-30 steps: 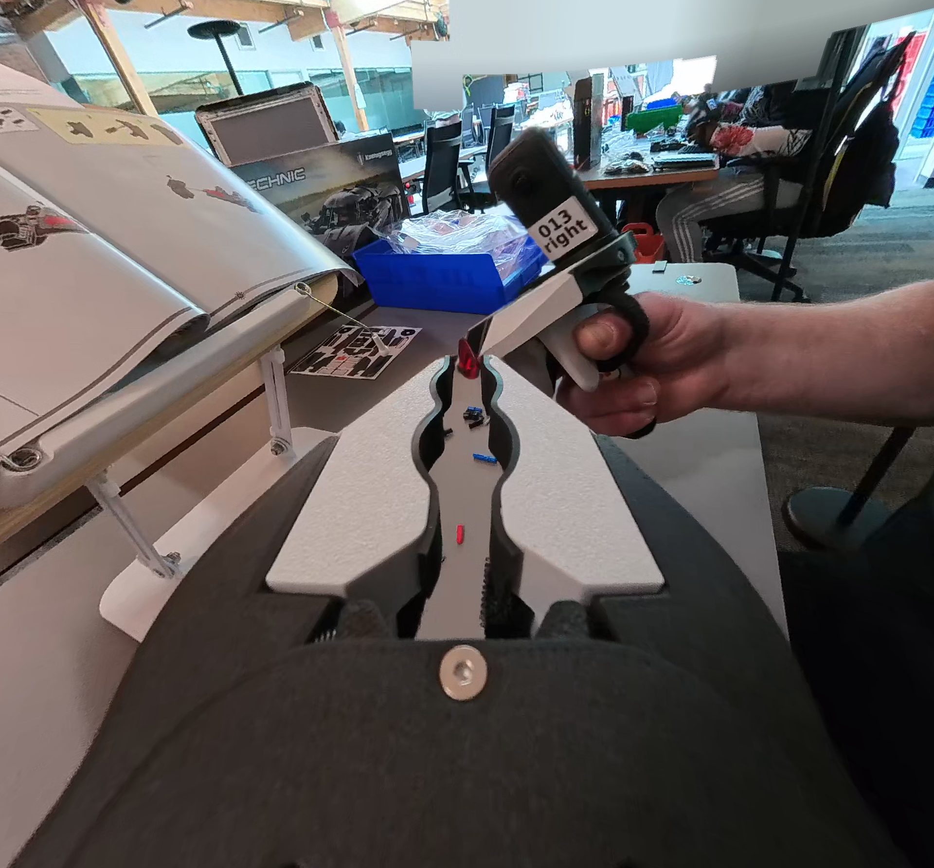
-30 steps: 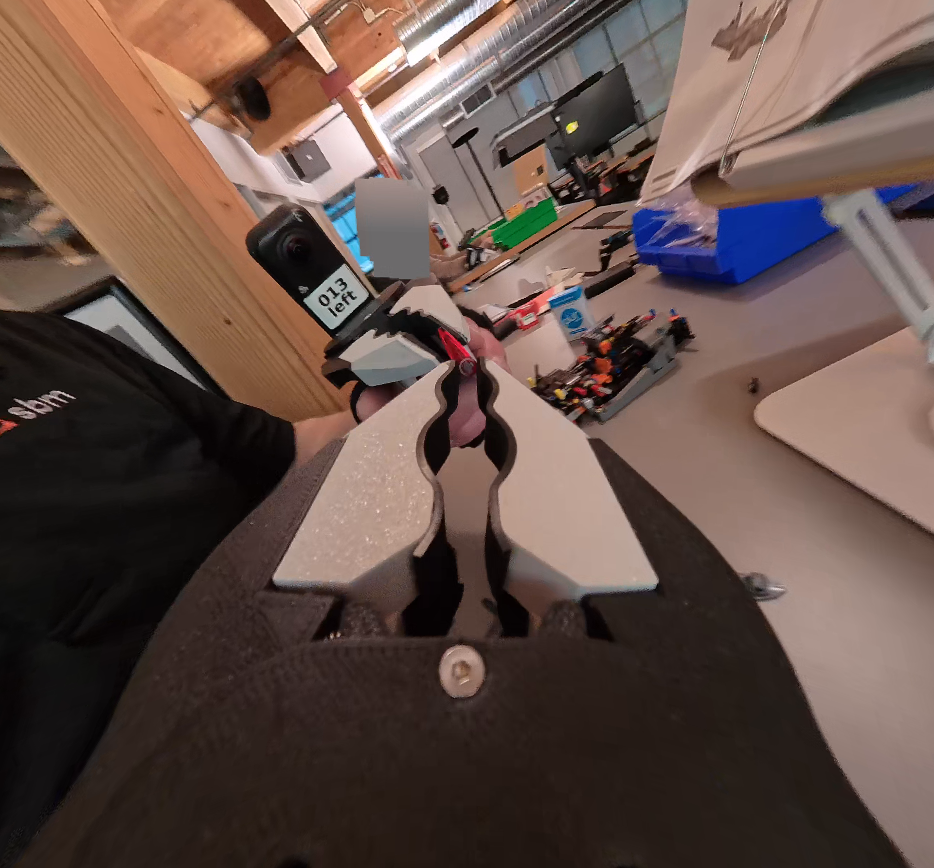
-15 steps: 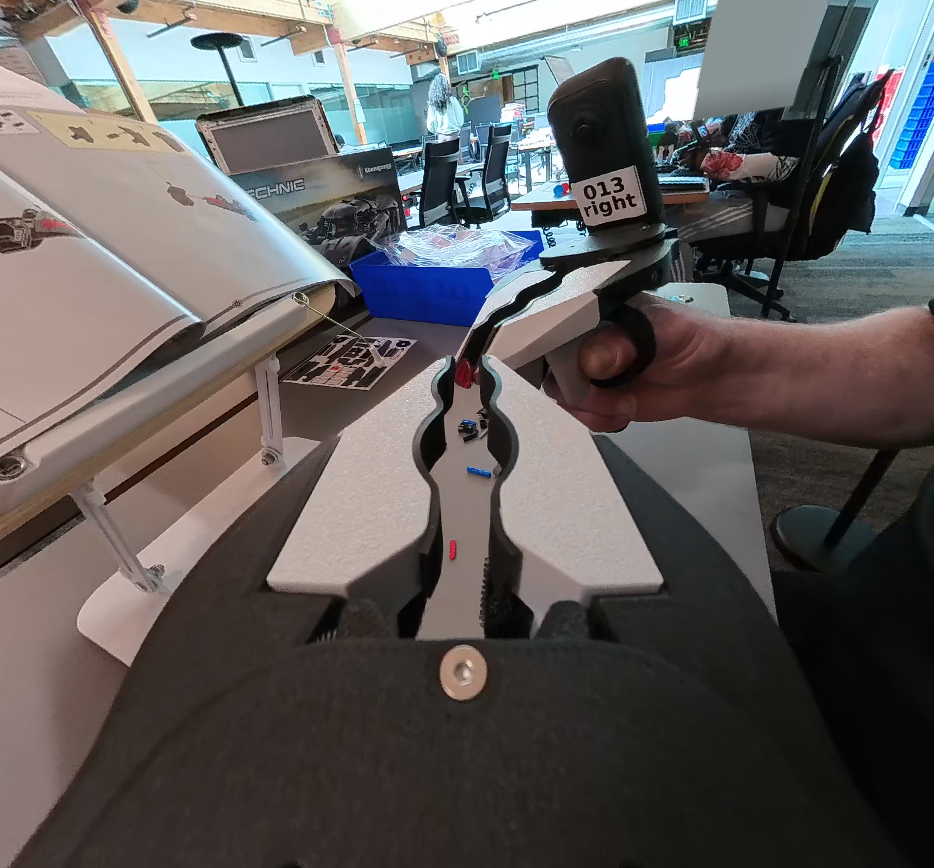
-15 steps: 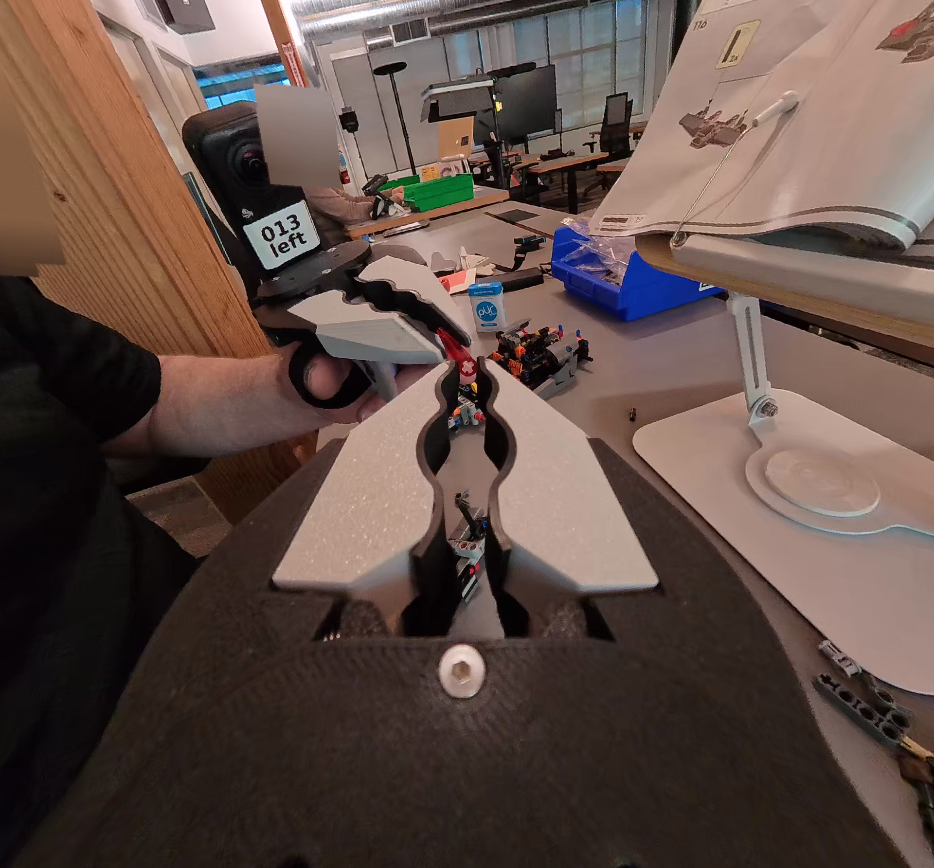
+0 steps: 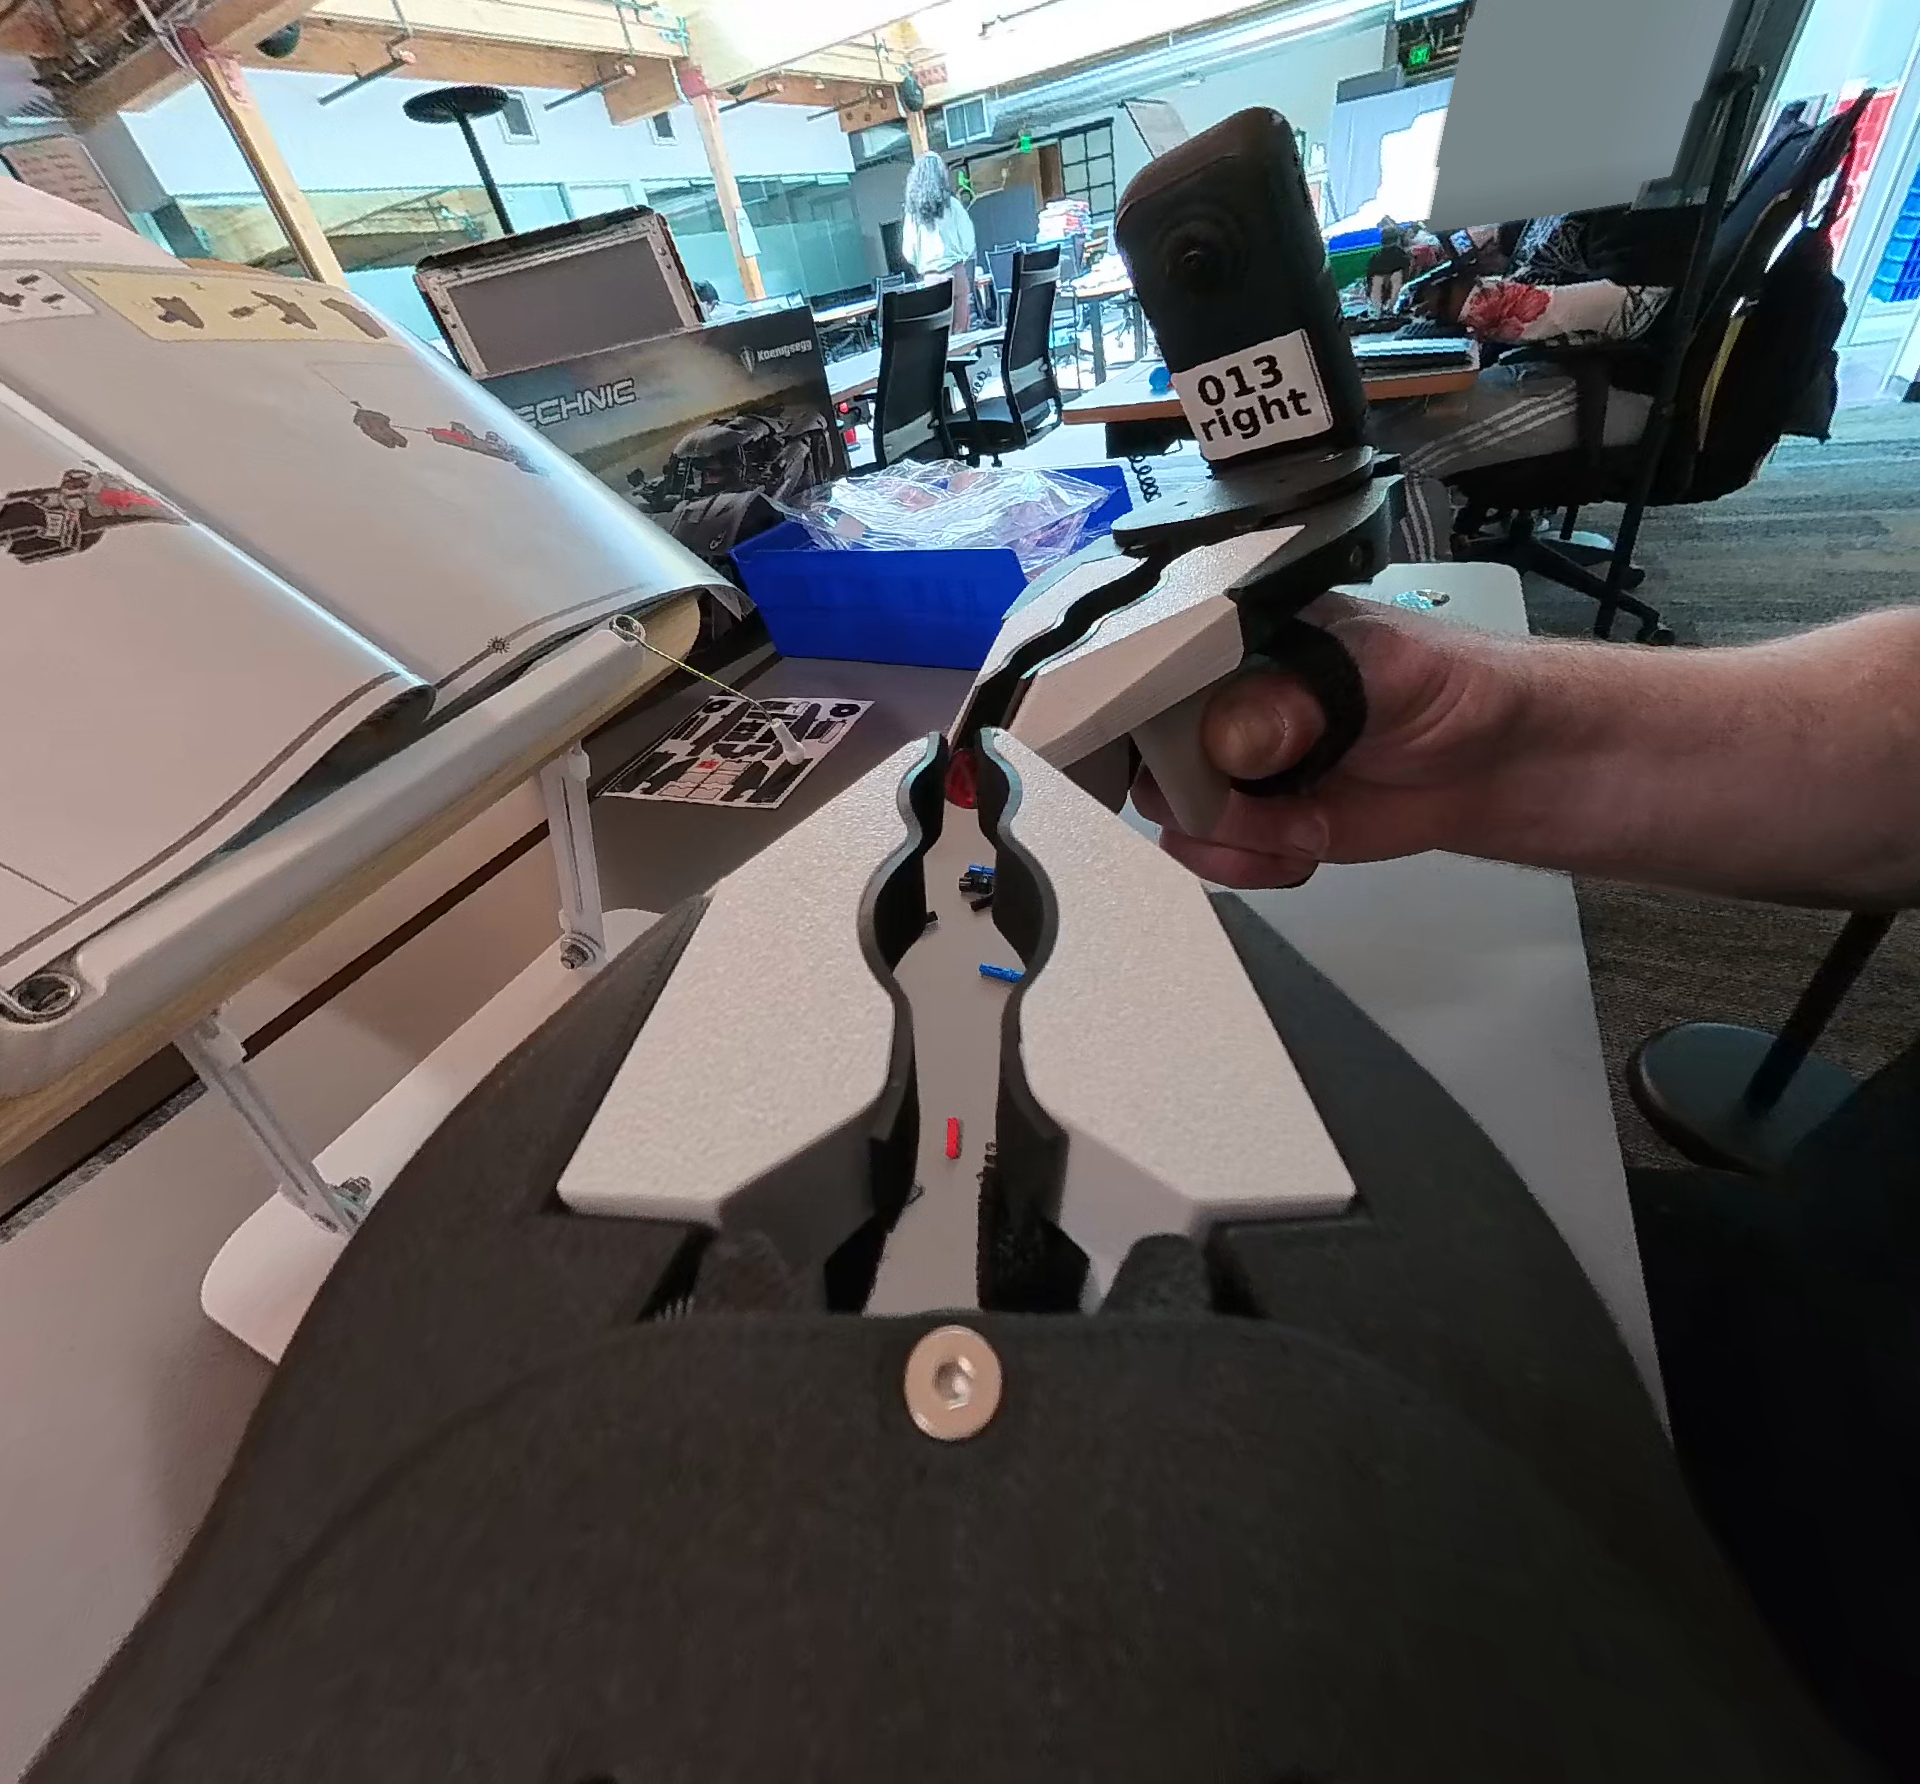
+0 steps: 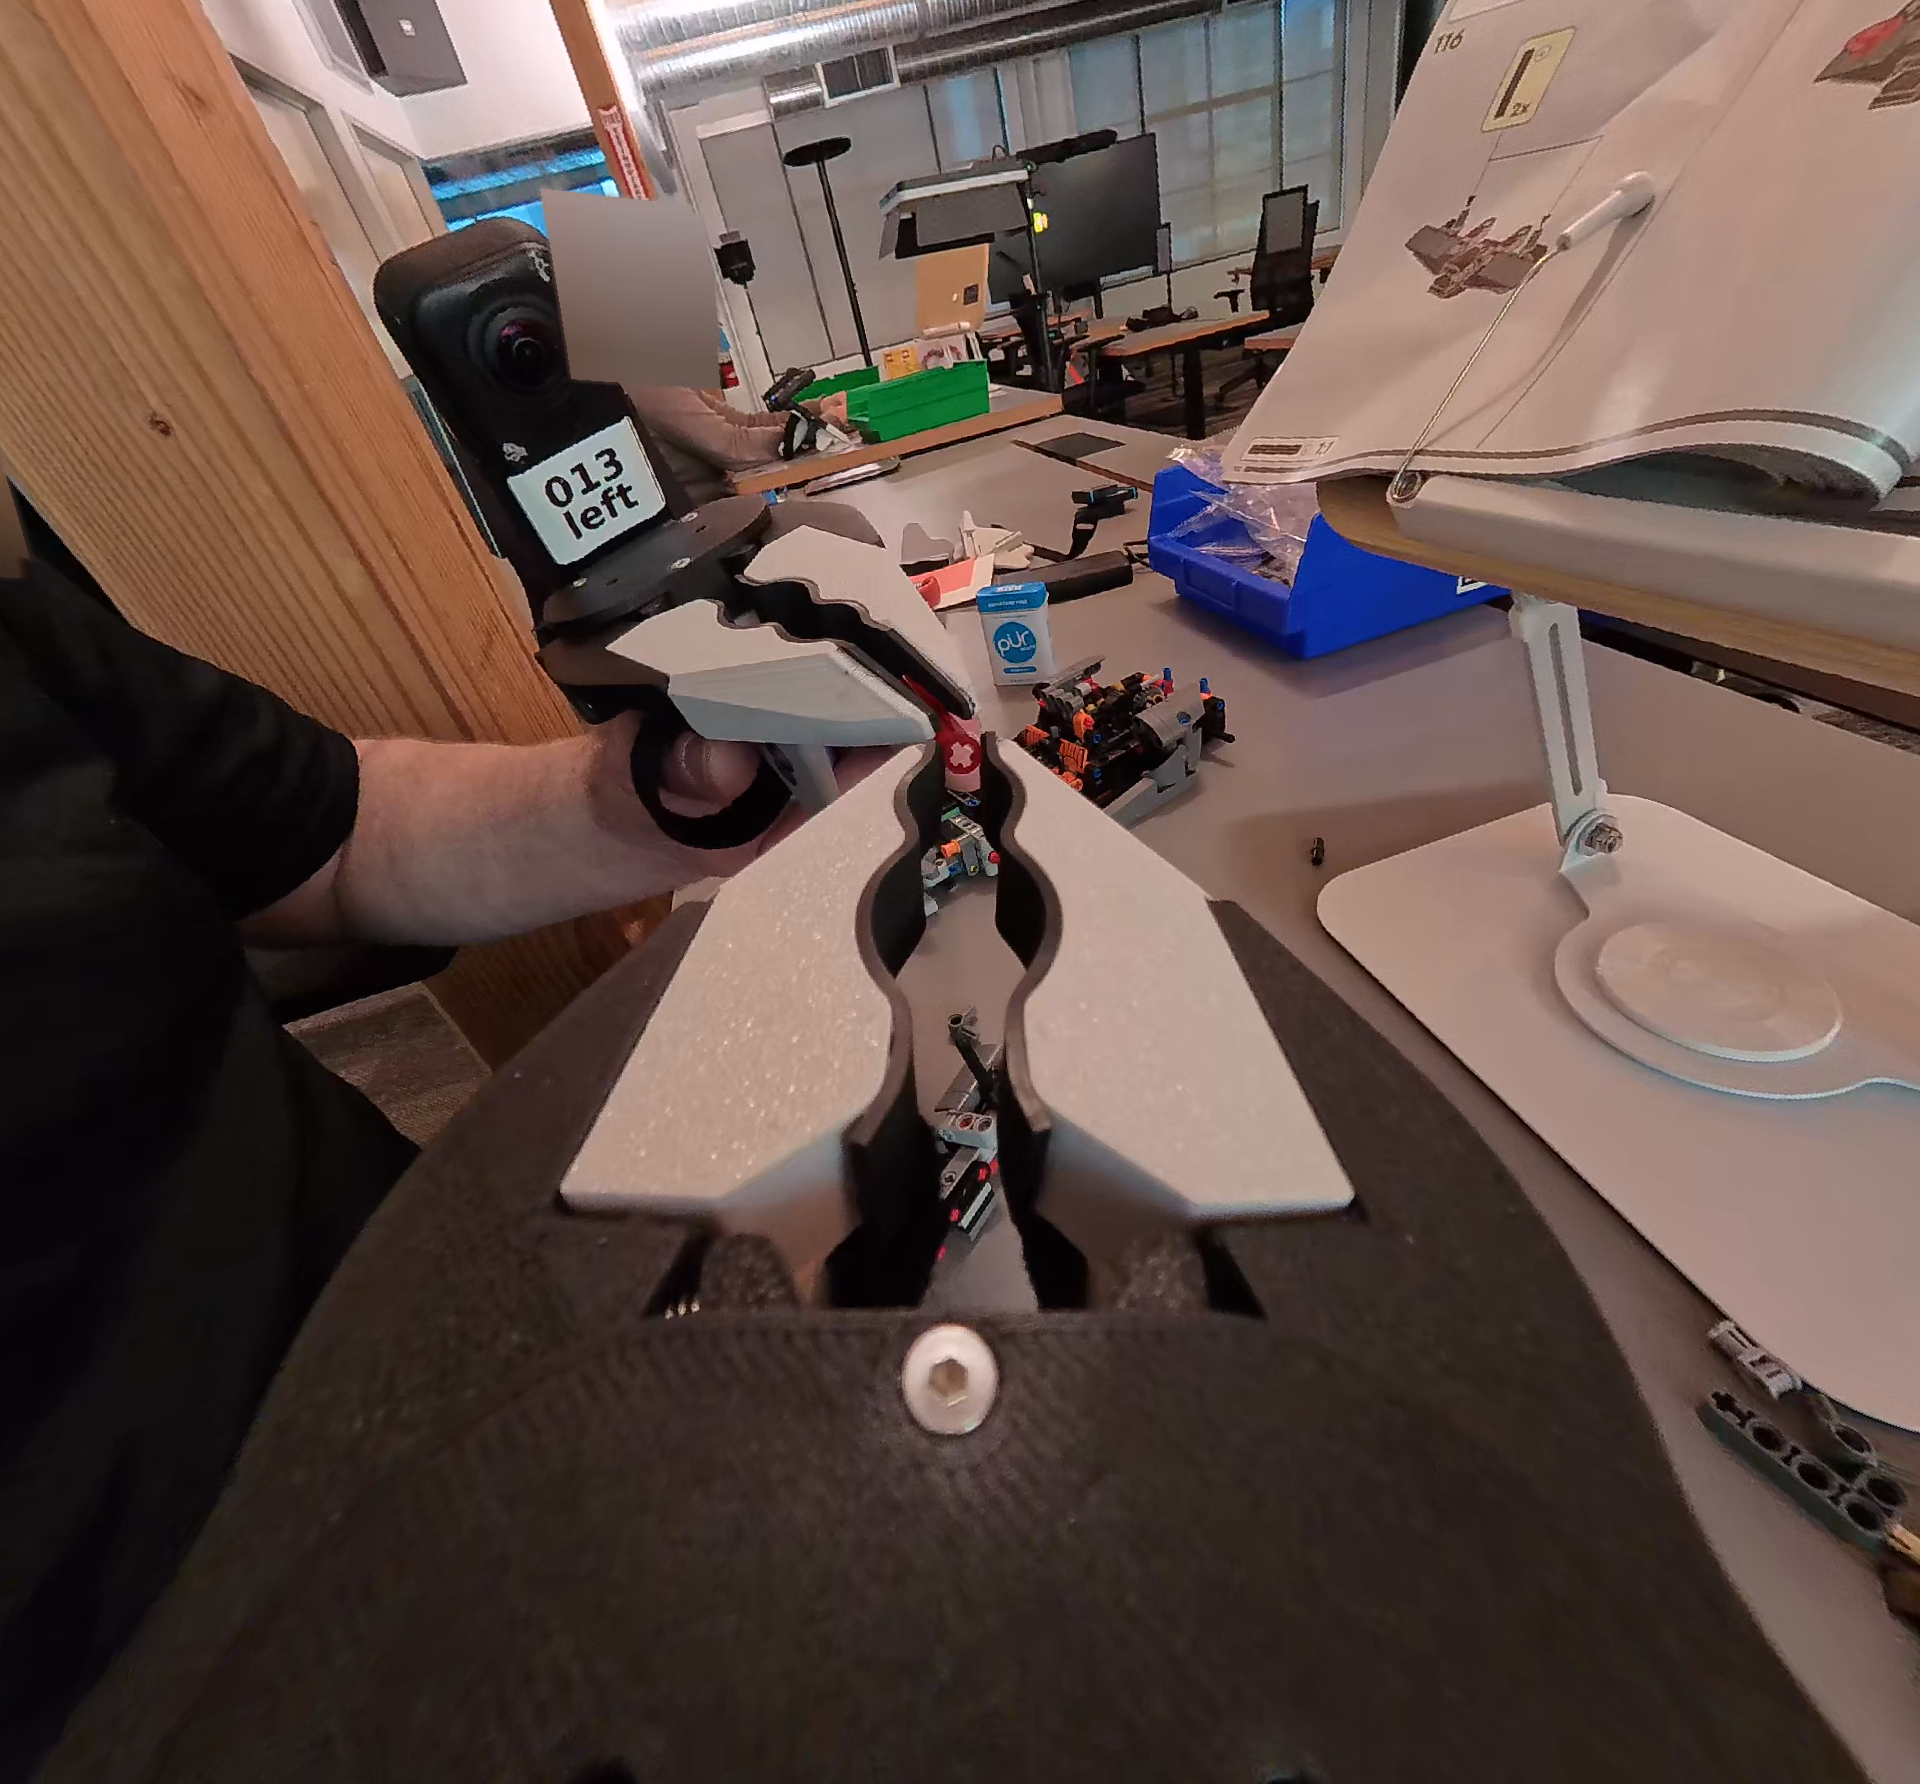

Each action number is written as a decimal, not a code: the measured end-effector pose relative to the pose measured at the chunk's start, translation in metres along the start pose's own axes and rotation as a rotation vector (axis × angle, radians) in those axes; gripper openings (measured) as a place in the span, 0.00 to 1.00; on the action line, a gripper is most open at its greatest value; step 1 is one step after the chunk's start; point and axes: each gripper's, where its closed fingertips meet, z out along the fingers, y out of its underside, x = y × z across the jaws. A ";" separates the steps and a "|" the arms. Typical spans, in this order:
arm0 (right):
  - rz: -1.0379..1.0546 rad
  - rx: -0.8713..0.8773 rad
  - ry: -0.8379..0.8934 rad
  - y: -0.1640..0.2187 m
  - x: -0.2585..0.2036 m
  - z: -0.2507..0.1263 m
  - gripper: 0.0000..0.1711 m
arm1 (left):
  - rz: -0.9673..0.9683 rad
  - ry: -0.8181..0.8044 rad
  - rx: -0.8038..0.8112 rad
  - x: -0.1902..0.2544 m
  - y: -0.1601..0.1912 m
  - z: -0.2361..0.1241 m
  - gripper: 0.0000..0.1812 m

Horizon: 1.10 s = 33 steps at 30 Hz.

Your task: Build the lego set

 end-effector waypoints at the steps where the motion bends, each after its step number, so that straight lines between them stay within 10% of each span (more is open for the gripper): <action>1: 0.003 0.003 -0.002 -0.001 0.000 0.000 0.02 | -0.003 0.001 0.005 0.000 -0.001 0.000 0.02; 33: 0.027 0.083 -0.033 -0.022 -0.007 0.002 0.09 | -0.477 0.241 0.302 -0.016 -0.030 -0.012 0.01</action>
